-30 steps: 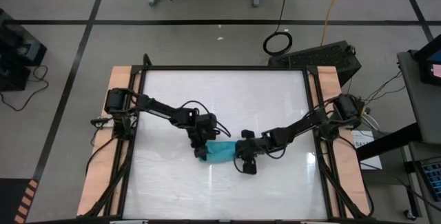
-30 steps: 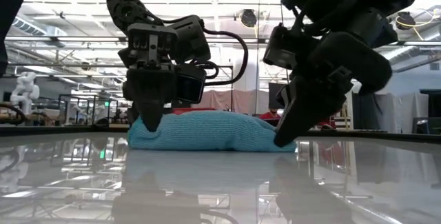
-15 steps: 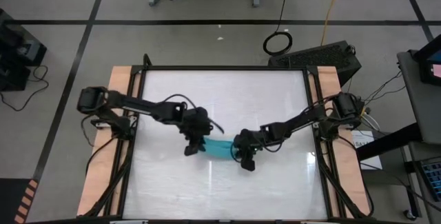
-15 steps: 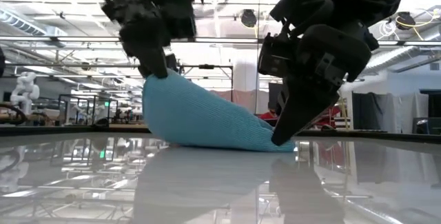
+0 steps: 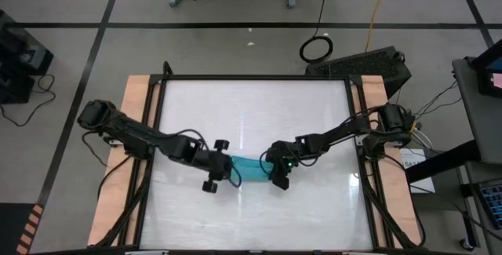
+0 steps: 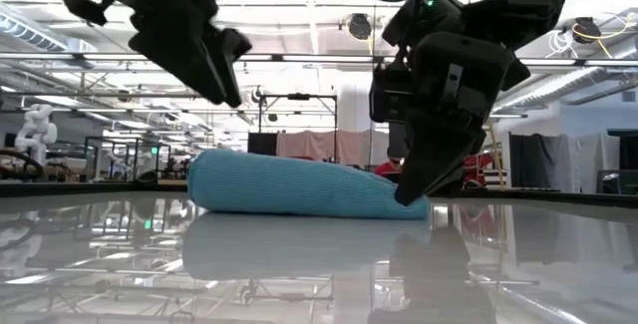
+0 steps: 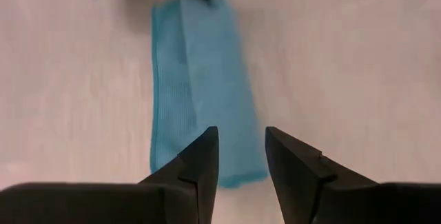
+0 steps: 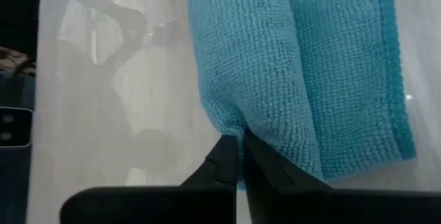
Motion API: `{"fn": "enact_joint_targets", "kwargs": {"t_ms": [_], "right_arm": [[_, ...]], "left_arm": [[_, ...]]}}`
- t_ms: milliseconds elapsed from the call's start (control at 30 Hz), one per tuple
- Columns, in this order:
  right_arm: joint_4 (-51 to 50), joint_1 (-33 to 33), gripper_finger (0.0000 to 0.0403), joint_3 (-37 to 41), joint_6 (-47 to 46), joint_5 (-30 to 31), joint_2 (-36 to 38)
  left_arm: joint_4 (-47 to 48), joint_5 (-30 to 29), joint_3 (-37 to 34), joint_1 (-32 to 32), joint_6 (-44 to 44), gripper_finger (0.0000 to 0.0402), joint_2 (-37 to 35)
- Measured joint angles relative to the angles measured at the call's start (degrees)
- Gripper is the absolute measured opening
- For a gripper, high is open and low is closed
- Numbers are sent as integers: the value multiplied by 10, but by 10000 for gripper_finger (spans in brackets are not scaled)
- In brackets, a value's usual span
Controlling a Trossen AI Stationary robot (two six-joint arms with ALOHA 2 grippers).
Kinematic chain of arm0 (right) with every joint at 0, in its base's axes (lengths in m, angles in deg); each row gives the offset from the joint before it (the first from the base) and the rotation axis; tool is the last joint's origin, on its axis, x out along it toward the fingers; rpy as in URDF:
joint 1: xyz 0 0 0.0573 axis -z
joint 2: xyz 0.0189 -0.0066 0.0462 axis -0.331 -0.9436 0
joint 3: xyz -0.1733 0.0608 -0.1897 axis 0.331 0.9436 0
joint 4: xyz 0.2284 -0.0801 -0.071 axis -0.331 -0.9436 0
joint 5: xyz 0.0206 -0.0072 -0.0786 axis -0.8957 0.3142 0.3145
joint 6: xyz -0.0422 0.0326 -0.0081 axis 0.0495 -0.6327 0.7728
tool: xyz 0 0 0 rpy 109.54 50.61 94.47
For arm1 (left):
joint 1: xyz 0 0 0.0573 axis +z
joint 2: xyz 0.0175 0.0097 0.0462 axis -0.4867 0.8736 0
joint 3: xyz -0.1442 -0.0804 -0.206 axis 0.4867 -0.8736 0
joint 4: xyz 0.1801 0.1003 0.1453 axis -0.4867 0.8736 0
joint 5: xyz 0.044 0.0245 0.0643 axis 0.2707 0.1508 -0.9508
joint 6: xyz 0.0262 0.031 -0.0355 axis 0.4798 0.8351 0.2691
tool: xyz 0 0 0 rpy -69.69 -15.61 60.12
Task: Roll towel
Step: Roll the blue microfiber towel
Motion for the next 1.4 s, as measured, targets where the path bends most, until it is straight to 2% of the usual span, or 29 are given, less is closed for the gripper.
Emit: {"fn": "enact_joint_targets", "kwargs": {"t_ms": [200,367,667,767,900,1133,1400], "right_arm": [[12,17,0,0,-10,-35,0],[20,23,0,0,-14,-50,0],[25,25,0,0,-19,-54,0],[27,25,0,0,-24,-56,0],[29,25,0,0,-25,-56,0],[30,25,0,0,-36,-56,0],[29,25,0,0,-40,-56,0]], "left_arm": [[-42,-51,1,-48,79,126,19],[-43,-38,1,-54,74,136,46],[-56,-44,0,-70,63,255,90],[-44,-56,0,-70,42,278,101],[-24,-90,-1,-70,25,282,111],[-44,-104,-41,-70,25,280,111],[-82,-138,-66,-62,29,235,110]]}}
